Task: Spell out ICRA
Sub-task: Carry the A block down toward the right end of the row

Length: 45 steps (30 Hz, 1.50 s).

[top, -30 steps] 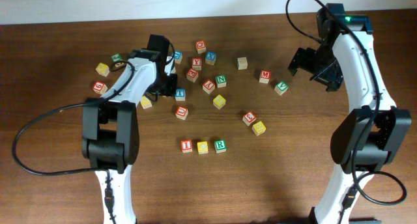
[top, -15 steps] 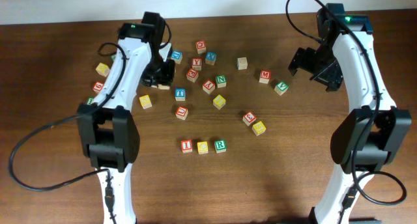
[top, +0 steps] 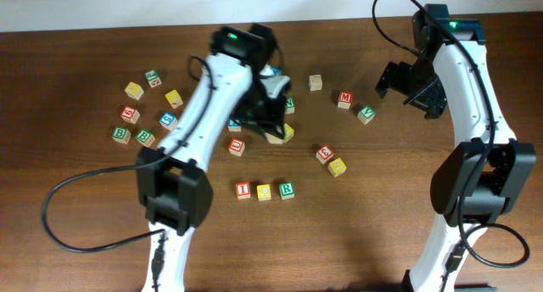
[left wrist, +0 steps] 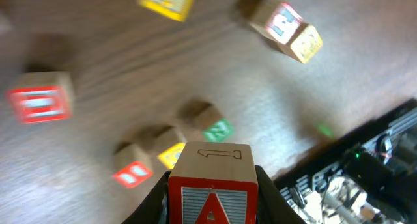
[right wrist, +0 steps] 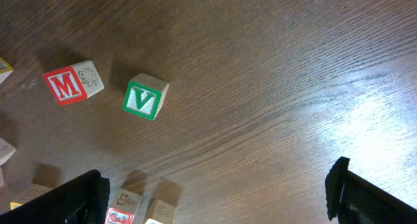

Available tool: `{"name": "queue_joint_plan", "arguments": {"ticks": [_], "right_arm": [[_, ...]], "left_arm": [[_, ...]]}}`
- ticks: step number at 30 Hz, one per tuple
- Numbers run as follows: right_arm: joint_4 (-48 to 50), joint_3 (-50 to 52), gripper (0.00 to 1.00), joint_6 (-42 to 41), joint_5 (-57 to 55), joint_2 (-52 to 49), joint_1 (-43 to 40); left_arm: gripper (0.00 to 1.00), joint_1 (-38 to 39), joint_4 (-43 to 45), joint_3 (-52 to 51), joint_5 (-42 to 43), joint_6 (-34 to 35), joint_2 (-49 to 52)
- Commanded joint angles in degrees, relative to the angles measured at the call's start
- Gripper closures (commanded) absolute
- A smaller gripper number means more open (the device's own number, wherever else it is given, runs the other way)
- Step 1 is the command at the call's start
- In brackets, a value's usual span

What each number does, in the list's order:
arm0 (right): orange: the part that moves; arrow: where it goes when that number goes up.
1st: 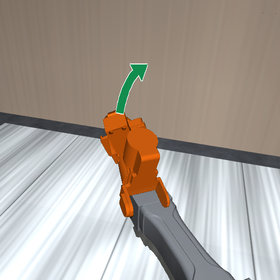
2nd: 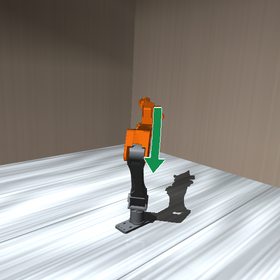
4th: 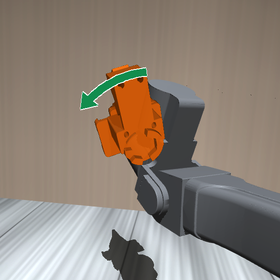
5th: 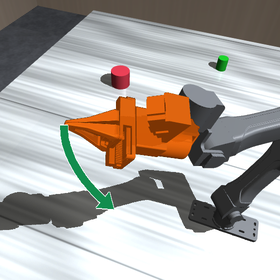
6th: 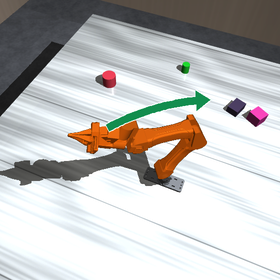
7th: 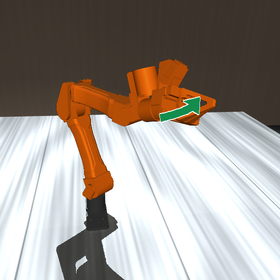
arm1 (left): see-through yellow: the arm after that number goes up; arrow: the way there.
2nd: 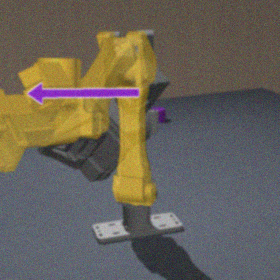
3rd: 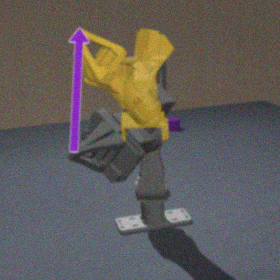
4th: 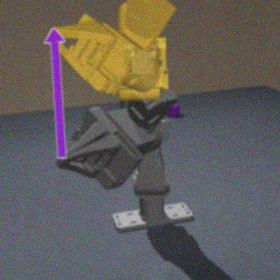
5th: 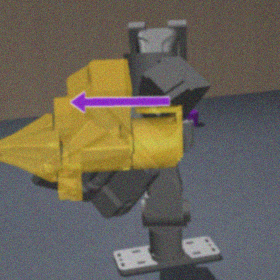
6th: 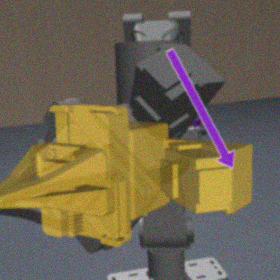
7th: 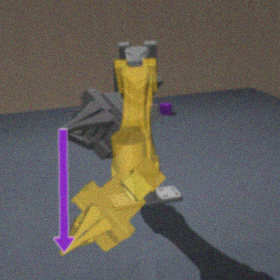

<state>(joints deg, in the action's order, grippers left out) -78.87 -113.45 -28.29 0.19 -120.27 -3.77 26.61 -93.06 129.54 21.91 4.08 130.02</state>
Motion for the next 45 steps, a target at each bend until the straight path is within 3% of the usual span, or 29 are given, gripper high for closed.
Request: {"name": "queue_joint_plan", "arguments": {"ticks": [1, 7, 10, 14, 24, 26, 29, 33, 39, 45], "right_arm": [[0.07, -0.79, 0.02, -0.09, -0.48, 2.14, -0.02], [0.07, -0.79, 0.02, -0.09, -0.48, 2.14, -0.02], [0.07, -0.79, 0.02, -0.09, -0.48, 2.14, -0.02], [0.07, -0.79, 0.02, -0.09, -0.48, 2.14, -0.02], [0.07, -0.79, 0.02, -0.09, -0.48, 2.14, -0.02], [0.07, -0.79, 0.02, -0.09, -0.48, 2.14, -0.02], [0.07, -0.79, 0.02, -0.09, -0.48, 2.14, -0.02], [0.07, -0.79, 0.02, -0.09, -0.48, 2.14, -0.02], [0.09, -0.79, 0.02, -0.09, -0.48, 2.14, -0.02], [0.07, -0.79, 0.02, -0.09, -0.48, 2.14, -0.02]], "left_arm": [[0.81, 6.56, 2.56, -4.28, 0.74, 3.78, 0.37], [0.83, 16.70, 16.46, -19.82, -5.38, 21.29, 0.37], [0.83, 18.62, 21.92, -24.94, -7.10, 27.08, 0.37], [0.81, 18.86, 24.57, -28.24, -17.33, 34.84, 0.37], [0.76, 18.82, 29.22, -28.24, -18.34, 36.70, 0.37], [0.67, 19.12, 28.48, -28.24, -18.29, 36.70, 0.37], [0.66, 19.26, 27.45, -28.24, -18.05, 36.68, 0.37], [0.75, 19.26, 27.26, -28.24, -17.07, 36.65, 0.37], [0.79, 19.26, 25.75, -28.24, -10.73, 36.65, 0.37], [0.75, 19.26, 23.82, -28.24, -10.75, 36.68, 0.37]]}}
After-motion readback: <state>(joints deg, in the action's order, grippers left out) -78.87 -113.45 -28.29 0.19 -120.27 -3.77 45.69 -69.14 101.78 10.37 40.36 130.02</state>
